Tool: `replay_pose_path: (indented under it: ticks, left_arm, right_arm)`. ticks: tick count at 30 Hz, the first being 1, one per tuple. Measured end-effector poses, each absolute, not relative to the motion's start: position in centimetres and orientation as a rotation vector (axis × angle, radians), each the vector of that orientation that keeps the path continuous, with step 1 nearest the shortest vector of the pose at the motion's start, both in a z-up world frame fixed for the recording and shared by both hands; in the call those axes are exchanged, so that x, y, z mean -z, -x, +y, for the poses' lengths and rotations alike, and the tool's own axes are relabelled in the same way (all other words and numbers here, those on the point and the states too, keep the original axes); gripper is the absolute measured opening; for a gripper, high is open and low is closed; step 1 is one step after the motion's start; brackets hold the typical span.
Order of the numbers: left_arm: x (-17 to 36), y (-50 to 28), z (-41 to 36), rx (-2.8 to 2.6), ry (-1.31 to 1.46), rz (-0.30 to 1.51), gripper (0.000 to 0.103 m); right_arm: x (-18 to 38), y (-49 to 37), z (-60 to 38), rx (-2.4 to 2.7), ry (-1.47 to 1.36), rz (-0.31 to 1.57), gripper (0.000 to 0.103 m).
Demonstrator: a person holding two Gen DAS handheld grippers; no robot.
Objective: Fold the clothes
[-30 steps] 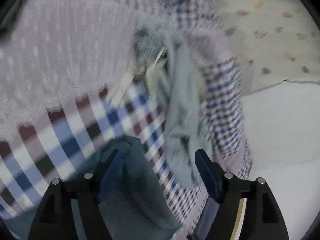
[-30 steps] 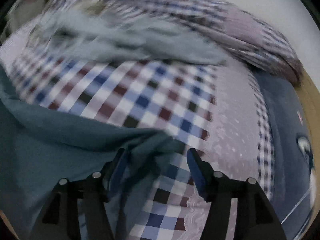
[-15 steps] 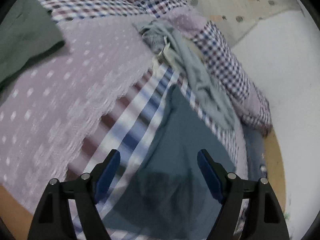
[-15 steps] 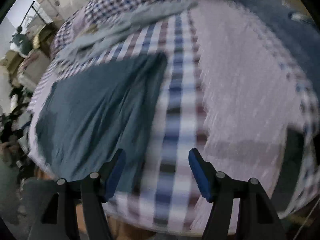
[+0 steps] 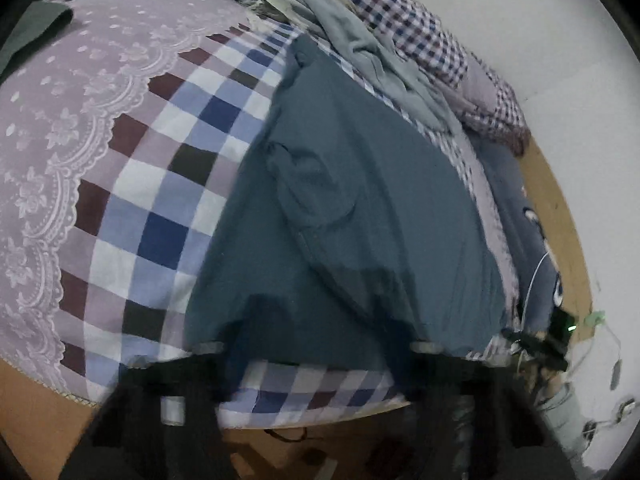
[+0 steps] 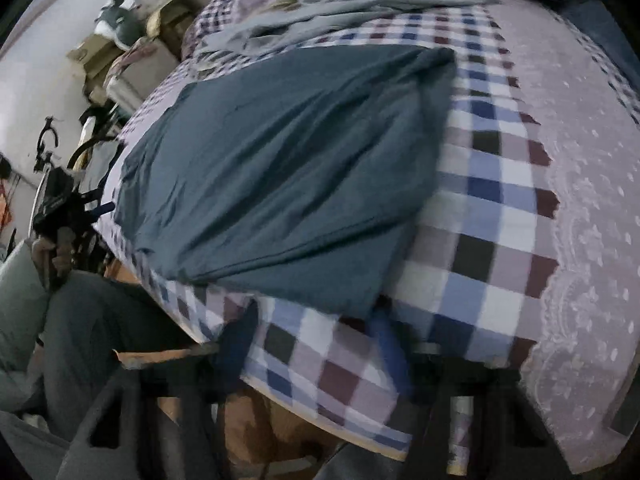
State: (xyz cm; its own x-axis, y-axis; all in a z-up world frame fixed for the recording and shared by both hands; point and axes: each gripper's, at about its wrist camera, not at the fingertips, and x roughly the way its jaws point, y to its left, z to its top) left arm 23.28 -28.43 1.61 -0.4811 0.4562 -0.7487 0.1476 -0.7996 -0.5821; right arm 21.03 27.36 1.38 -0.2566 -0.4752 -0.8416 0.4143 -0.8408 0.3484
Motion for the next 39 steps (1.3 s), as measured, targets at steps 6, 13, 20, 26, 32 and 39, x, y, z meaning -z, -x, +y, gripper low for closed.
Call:
replay_pose_path:
  ticks: [6, 13, 20, 26, 32, 39]
  left_arm:
    - [-3.6, -24.4, -29.4, -2.446, 1.267, -0.957, 0.000]
    - [-2.2, -24.1, -29.8, -2.482, 1.424, -0.955, 0.001]
    - [-1.2, -24.5, -30.5, -2.481, 1.500, -0.946, 0.067]
    - [0.1, -25.2, -30.9, -2.442, 1.555, -0.969, 0.067]
    - [0.7, -23.8, -28.2, -2.401, 1.644, -0.774, 0.064]
    - [-0.9, -24.2, -27.9, -2.433, 1.535, -0.746, 0.007]
  right_arm:
    - [-7.4, -22.6, 29.5, 2.114, -1.262, -0.282, 0.000]
    - [-10.2, -24.0, 31.6, 2.291, -1.298, -0.080, 0.005]
    - [-2.3, -23.8, 28.5, 2.170, -1.440, 0.157, 0.044]
    - [-1.1, -23.2, 27.5, 2.172, -1.405, 0.229, 0.045]
    - [-1.1, -22.9, 26.1, 2.166, -1.350, 0.302, 0.047]
    - [-1.2, -23.1, 24.9, 2.168, -1.274, 0.347, 0.040]
